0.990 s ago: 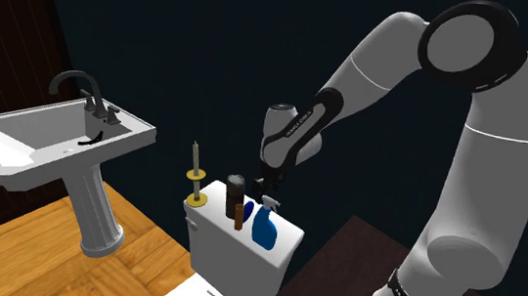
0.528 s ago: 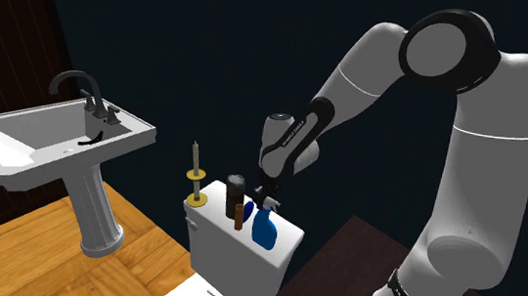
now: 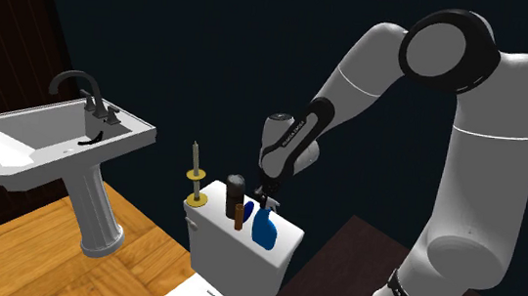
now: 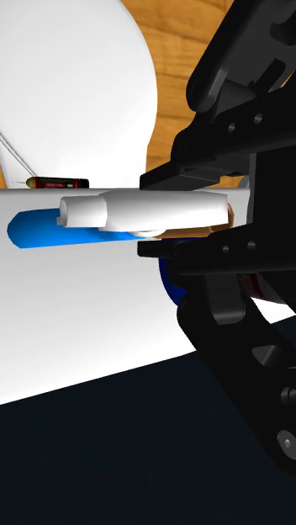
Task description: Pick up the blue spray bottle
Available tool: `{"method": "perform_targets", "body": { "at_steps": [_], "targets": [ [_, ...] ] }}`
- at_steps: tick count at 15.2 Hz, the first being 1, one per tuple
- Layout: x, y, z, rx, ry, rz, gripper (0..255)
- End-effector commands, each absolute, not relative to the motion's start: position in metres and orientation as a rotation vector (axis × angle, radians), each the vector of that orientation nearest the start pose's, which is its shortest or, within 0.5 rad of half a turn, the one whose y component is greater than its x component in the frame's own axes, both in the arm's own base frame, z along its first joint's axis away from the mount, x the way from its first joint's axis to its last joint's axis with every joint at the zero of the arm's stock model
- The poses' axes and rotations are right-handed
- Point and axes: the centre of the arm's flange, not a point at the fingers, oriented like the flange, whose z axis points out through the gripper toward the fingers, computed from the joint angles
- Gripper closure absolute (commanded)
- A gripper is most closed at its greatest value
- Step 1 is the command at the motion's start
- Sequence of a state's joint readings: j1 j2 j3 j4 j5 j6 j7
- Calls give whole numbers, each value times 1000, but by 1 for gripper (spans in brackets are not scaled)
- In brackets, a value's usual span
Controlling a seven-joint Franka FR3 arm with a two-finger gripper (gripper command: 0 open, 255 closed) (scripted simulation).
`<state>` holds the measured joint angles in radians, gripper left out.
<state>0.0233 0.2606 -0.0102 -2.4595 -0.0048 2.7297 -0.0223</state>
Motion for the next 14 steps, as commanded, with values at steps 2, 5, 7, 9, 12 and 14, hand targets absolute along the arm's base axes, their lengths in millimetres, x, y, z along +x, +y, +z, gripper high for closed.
{"method": "perform_targets", "body": {
  "at_steps": [2, 5, 7, 9, 12, 14],
  "targets": [
    [483, 6, 199, -3146, -63, -13, 255],
    [483, 6, 215, -3146, -63, -13, 255],
    [483, 6, 226, -3146, -63, -13, 255],
    [483, 6, 236, -3146, -63, -13, 255],
    [483, 6, 252, -3146, -63, -13, 255],
    [483, 6, 263, -3146, -63, -13, 255]
  ]
}}
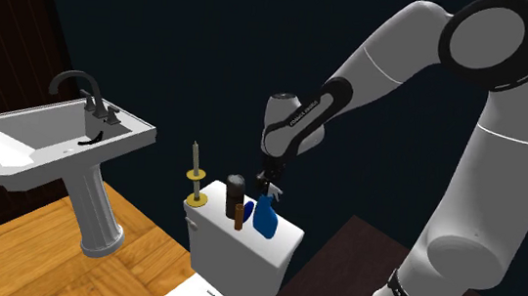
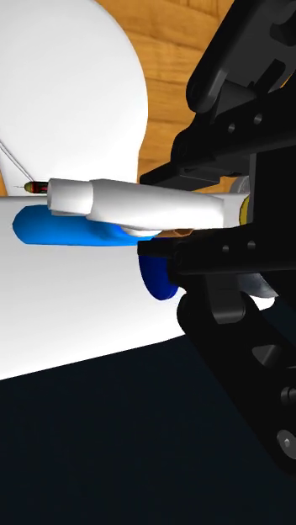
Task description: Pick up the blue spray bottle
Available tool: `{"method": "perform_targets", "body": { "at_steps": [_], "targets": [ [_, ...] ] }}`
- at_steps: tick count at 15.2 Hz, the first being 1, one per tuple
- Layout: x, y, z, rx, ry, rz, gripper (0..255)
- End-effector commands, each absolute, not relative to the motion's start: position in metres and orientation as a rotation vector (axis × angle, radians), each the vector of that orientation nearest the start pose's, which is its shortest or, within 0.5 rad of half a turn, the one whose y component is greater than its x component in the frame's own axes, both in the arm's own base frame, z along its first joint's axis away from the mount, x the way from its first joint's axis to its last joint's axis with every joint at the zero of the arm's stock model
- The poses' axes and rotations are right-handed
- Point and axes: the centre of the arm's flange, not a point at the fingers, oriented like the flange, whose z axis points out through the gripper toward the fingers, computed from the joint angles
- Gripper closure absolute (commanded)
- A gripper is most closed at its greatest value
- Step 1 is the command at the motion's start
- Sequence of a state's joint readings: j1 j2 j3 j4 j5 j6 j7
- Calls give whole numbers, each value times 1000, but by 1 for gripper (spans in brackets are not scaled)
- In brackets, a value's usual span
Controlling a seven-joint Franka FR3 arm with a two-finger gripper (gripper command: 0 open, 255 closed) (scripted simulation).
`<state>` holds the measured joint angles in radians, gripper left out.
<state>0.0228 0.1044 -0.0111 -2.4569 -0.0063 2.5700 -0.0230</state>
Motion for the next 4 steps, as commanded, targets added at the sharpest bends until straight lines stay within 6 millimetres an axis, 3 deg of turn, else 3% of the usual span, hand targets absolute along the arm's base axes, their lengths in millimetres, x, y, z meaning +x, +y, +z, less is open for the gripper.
{"method": "perform_targets", "body": {
  "at_steps": [1, 4],
  "targets": [
    [483, 6, 268, -3146, -63, -13, 255],
    [483, 6, 274, -3146, -63, -13, 255]
  ]
}}
